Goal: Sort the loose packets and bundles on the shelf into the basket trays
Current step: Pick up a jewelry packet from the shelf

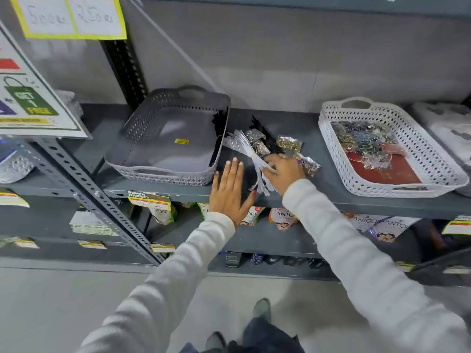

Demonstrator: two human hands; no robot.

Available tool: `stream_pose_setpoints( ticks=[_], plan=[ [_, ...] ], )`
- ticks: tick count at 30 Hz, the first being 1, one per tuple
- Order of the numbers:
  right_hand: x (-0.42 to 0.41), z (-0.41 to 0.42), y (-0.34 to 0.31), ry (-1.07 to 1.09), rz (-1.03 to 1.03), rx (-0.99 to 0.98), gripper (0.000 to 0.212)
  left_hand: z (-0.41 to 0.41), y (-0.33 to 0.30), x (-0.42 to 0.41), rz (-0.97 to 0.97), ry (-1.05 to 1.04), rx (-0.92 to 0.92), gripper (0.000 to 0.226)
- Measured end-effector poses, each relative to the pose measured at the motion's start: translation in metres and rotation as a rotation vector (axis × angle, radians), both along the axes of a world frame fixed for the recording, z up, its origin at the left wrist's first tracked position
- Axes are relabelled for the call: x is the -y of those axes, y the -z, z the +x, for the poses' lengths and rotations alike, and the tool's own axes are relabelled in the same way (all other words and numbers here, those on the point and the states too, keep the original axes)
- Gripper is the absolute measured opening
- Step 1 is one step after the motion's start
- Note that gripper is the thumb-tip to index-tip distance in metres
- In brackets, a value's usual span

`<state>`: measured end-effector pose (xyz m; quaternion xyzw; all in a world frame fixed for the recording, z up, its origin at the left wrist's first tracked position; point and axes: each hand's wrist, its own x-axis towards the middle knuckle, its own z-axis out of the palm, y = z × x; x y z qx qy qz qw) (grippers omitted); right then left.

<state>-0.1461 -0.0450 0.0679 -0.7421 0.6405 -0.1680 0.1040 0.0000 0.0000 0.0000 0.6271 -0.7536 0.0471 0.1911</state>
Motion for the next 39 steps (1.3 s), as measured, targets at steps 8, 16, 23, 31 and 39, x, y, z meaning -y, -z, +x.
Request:
stream_pose_setpoints(
  ticks=[8, 16, 23, 31, 39],
  plan=[
    [0.043, 0.024, -0.005, 0.012, 0.229, -0.129, 0.051, -0.003, 0.017, 0.006, 0.201, -0.079, 0.026, 0.078],
    [0.080, 0.024, -0.007, 0.104, 0.227, 0.064, 0.029, -0.003, 0.013, 0.006, 0.231, -0.097, -0.039, 0.089],
    [0.113, 0.059, -0.024, 0.214, 0.130, 0.270, 0.034, -0.003, 0.011, 0.005, 0.255, -0.085, -0.049, 0.088],
    [0.104, 0.054, -0.008, 0.111, 0.231, 0.293, 0.033, -0.002, 0.016, 0.006, 0.197, -0.085, -0.055, 0.085],
    [0.091, -0.078, -0.018, 0.321, 0.309, 0.075, 0.027, -0.005, 0.012, 0.003, 0.237, -0.105, -0.047, 0.087]
  ],
)
